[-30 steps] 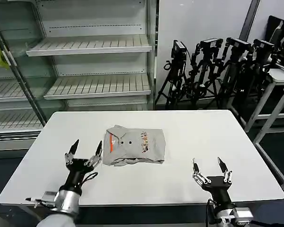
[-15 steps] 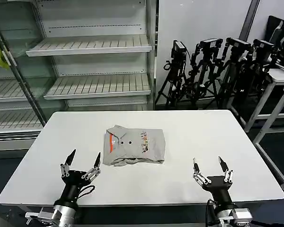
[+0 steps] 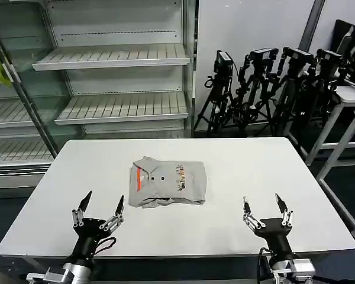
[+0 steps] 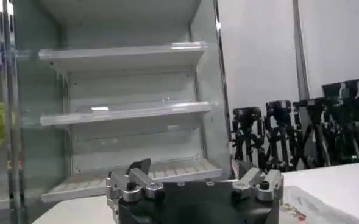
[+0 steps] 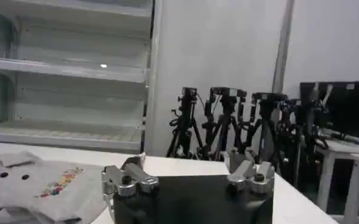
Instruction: Fold and organize the clothes.
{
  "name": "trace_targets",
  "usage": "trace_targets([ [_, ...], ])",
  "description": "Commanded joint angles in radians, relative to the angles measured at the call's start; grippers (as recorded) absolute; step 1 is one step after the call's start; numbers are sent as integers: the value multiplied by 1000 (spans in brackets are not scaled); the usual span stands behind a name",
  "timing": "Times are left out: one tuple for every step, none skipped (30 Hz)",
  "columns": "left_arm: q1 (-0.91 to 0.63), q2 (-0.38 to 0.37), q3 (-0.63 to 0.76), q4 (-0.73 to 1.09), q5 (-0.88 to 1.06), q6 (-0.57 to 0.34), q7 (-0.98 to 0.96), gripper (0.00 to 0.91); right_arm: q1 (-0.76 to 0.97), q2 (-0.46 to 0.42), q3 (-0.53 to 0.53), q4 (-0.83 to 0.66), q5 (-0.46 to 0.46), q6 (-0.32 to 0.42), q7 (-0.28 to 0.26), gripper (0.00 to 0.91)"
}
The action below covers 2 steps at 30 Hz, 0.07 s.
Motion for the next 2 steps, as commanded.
trace_targets([
  [16, -5, -5, -8, 10, -2, 5, 907, 5, -1, -1, -4, -9, 6, 1, 907],
  [17, -5, -4, -9, 10, 0, 4, 907, 5, -2, -1, -4, -10, 6, 0, 907],
])
